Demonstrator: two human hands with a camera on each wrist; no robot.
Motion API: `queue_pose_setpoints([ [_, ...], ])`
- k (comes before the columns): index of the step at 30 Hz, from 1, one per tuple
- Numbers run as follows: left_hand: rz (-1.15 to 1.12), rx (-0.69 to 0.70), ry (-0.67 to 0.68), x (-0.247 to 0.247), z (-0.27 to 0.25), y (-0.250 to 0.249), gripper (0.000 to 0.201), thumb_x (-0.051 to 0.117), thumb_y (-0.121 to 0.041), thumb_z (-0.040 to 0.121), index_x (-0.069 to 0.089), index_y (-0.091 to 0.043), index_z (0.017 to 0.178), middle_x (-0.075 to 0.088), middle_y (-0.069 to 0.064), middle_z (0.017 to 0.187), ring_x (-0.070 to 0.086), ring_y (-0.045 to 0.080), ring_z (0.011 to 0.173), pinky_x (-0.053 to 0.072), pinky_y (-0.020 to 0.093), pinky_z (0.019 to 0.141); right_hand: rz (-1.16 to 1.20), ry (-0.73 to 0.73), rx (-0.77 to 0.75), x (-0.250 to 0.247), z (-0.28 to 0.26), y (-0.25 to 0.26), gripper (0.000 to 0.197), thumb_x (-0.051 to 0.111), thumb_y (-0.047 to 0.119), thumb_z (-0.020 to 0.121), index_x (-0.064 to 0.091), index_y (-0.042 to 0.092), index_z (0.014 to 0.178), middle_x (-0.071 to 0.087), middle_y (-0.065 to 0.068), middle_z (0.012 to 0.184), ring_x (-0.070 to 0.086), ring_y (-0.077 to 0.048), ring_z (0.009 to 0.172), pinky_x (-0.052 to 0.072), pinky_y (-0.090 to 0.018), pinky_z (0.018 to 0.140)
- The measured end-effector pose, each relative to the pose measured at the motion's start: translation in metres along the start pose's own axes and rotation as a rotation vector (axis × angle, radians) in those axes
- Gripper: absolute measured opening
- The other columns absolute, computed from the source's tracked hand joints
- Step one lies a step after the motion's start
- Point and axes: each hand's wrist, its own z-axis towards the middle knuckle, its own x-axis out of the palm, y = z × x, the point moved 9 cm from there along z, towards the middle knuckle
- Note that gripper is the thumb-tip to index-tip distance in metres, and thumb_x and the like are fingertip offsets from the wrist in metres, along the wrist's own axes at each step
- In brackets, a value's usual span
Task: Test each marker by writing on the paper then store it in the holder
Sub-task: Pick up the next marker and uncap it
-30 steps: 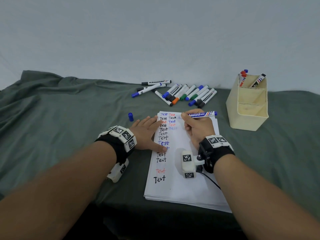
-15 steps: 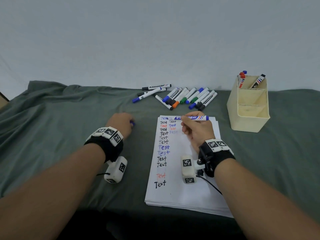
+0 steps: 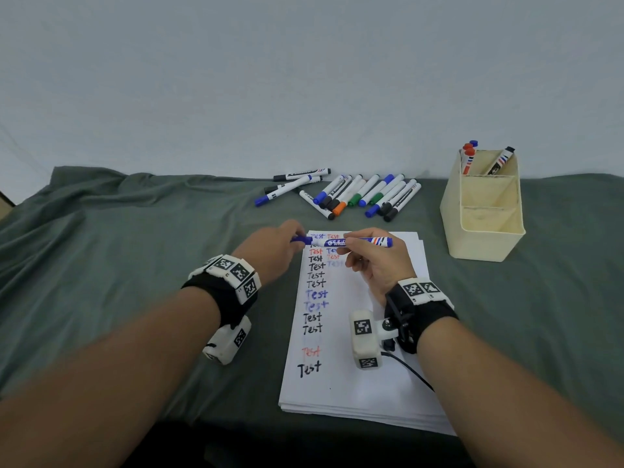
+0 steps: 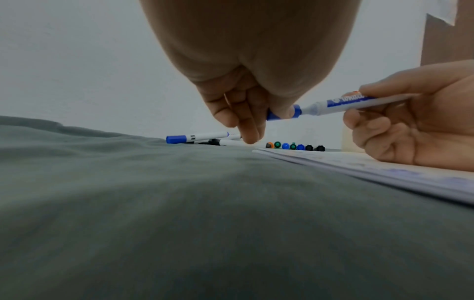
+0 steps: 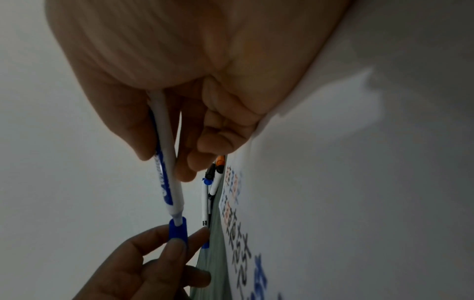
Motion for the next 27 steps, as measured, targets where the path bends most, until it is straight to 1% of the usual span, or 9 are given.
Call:
queue_pose_setpoints([
  [6,-0.013,0.034,0.015,0.002,-0.001,-0.008,0.021,0.047,-0.035,0.101,0.051,-0.029,0.121,0.066,-0.001,0.111,0.058,0.014,0.09,0.044,0.029,0.074,-0.019,0.039,-0.027,0.003,0.0,0.0,0.016,0.072,0.004,0.086,0.08,0.016,0.08,0.075,-0.022,0.084,0.06,-0.023,0.059,0.046,-0.03,0.055],
  [12,-0.016,0.062,0.021,0.005,-0.001,-0.014,0.017,0.045,-0.028,0.102,0.053,-0.025,0.117,0.066,0.001,0.103,0.057,0.017,0.09,0.045,0.033,0.077,-0.043,0.071,-0.04,0.007,-0.001,-0.001,0.009,0.076,0.013,0.082,0.081,0.02,0.086,0.076,-0.019,0.086,0.063,-0.022,0.063,0.048,-0.028,0.057],
  [17,-0.012,0.092,-0.022,0.004,-0.001,-0.013,0.015,0.045,-0.025,0.101,0.054,-0.022,0.114,0.063,0.0,0.093,0.053,0.013,0.077,0.035,0.028,0.062,-0.095,0.1,-0.041,0.009,-0.001,-0.002,0.01,0.077,0.014,0.085,0.078,0.018,0.094,0.077,-0.014,0.087,0.068,-0.018,0.066,0.053,-0.024,0.059],
  [21,-0.062,0.072,-0.034,0.004,0.001,-0.009,0.013,0.048,-0.029,0.1,0.052,-0.027,0.113,0.064,0.0,0.099,0.057,0.015,0.087,0.039,0.028,0.069,-0.108,0.109,-0.036,0.01,-0.001,-0.002,0.012,0.077,0.018,0.085,0.078,0.02,0.097,0.078,-0.013,0.089,0.068,-0.017,0.068,0.053,-0.024,0.062],
  [22,-0.078,0.069,-0.048,0.004,0.001,-0.009,0.019,0.051,-0.035,0.099,0.05,-0.027,0.116,0.064,0.0,0.105,0.057,0.015,0.09,0.042,0.029,0.072,-0.087,0.105,-0.035,0.009,-0.001,-0.002,0.012,0.076,0.016,0.085,0.079,0.019,0.096,0.077,-0.014,0.089,0.067,-0.018,0.067,0.053,-0.025,0.062],
  [23,-0.078,0.068,-0.052,0.006,0.001,-0.01,0.035,0.055,-0.043,0.095,0.045,-0.027,0.124,0.062,0.002,0.112,0.058,0.017,0.097,0.045,0.031,0.077,-0.063,0.099,-0.036,0.008,0.0,-0.003,0.012,0.075,0.014,0.086,0.079,0.019,0.096,0.077,-0.016,0.089,0.065,-0.018,0.066,0.052,-0.026,0.061],
  [25,-0.013,0.043,0.021,0.02,0.001,-0.011,0.088,0.06,-0.066,0.081,0.02,-0.026,0.148,0.052,0.007,0.137,0.051,0.026,0.123,0.044,0.042,0.098,-0.03,0.066,-0.039,0.004,0.002,-0.003,0.014,0.074,0.009,0.087,0.08,0.018,0.096,0.075,-0.019,0.087,0.061,-0.021,0.066,0.05,-0.028,0.06],
  [26,0.039,0.019,0.106,0.031,0.0,-0.009,0.109,0.058,-0.077,0.074,0.001,-0.029,0.153,0.037,0.007,0.153,0.039,0.027,0.138,0.036,0.047,0.11,-0.015,0.043,-0.036,0.002,0.003,-0.003,0.014,0.073,0.007,0.088,0.079,0.017,0.095,0.073,-0.019,0.084,0.06,-0.022,0.067,0.049,-0.029,0.06],
  [27,0.096,0.008,0.206,0.044,-0.001,-0.008,0.12,0.054,-0.084,0.07,-0.014,-0.03,0.153,0.017,0.003,0.163,0.022,0.025,0.148,0.023,0.051,0.117,0.012,0.022,-0.027,0.001,0.003,-0.003,0.014,0.07,0.005,0.09,0.078,0.015,0.095,0.071,-0.018,0.081,0.058,-0.022,0.066,0.047,-0.029,0.06],
])
